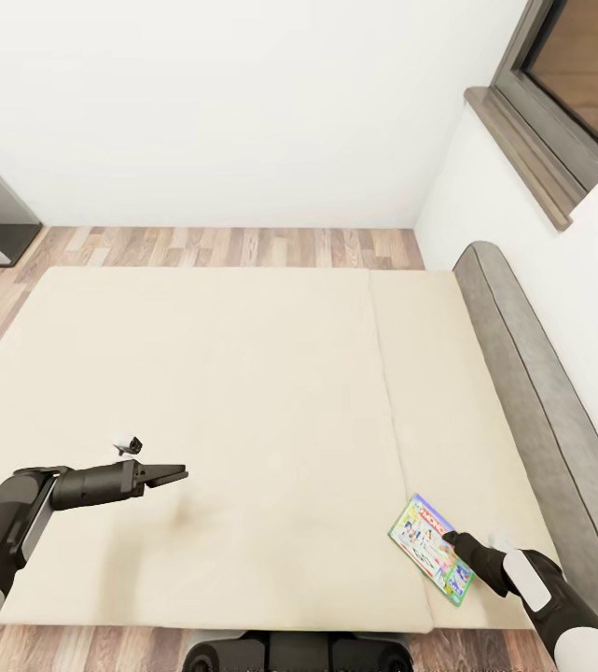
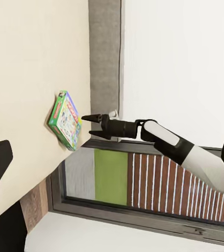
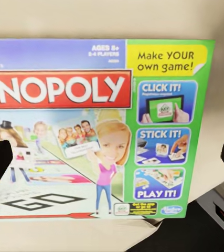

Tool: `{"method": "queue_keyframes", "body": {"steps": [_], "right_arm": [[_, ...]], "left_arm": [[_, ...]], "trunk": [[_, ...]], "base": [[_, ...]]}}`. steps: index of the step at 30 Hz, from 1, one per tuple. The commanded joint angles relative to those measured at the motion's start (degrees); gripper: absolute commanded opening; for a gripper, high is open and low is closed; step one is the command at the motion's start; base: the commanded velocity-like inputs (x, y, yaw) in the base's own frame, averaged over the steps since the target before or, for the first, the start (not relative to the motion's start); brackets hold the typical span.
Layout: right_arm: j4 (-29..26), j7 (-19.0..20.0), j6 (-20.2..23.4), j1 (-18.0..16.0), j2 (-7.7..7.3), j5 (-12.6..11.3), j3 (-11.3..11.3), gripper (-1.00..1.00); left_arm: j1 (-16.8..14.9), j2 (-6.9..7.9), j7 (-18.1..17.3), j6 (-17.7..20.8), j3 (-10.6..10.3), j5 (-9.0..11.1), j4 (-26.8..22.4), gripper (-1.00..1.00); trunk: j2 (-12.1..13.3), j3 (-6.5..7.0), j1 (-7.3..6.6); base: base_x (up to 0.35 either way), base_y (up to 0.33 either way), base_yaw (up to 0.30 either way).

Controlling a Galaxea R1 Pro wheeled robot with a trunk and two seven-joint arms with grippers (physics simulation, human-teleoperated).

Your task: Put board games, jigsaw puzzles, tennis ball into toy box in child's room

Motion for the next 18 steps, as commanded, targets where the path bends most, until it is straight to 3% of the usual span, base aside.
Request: {"method": "queue_keyframes", "body": {"steps": [1,13,18], "right_arm": [[-0.10,-0.28,0.27,-0.01,0.01,-0.49,-0.11,1.00],[-0.20,0.54,0.22,-0.01,-0.18,-0.50,0.19,1.00],[-0.25,6.25,0.21,0.01,-0.36,-0.15,0.33,1.00]], "left_arm": [[-0.02,0.02,-0.22,0.60,-0.02,-0.01,-0.01,1.00],[-0.02,-0.05,-0.22,0.56,0.00,-0.01,-0.01,1.00],[-0.02,-0.06,-0.22,0.51,0.05,-0.01,-0.01,1.00]], "trunk": [[-0.09,-0.16,0.03],[-0.09,-1.28,0.03],[-0.09,-1.74,0.03]], "base": [[0.000,0.000,0.000],[0.000,0.000,0.000],[0.000,0.000,0.000]]}}
